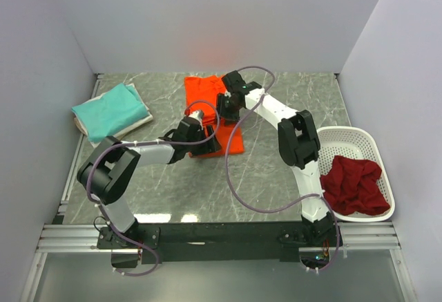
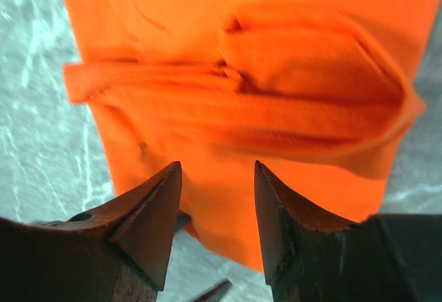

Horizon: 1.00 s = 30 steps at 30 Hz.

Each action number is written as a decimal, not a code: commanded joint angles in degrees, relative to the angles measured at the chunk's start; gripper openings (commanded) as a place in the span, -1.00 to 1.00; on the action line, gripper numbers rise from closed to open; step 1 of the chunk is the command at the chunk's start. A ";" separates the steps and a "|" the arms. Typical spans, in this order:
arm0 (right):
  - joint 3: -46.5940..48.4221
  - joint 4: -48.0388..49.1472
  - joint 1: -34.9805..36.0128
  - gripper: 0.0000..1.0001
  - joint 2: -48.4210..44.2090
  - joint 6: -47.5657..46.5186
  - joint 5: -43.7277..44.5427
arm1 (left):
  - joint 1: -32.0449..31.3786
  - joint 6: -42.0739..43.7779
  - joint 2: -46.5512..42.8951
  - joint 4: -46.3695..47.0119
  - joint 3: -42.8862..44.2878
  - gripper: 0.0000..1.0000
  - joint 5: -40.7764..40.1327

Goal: Fold and stack the t-shirts
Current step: Fold the tshirt

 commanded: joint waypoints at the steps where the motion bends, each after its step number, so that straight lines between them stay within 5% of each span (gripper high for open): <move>1: 4.23 -0.22 0.41 0.07 2.20 0.75 0.85 | -1.79 2.60 1.13 -5.25 -0.25 0.46 -3.46; 23: 17.51 -1.02 0.32 0.05 9.33 6.37 1.20 | -10.05 0.84 -2.47 -9.73 -10.54 0.47 -6.46; 30: 11.37 1.87 -1.26 0.06 2.22 6.11 -1.08 | -11.64 0.49 -10.55 -14.74 -9.94 0.50 -6.55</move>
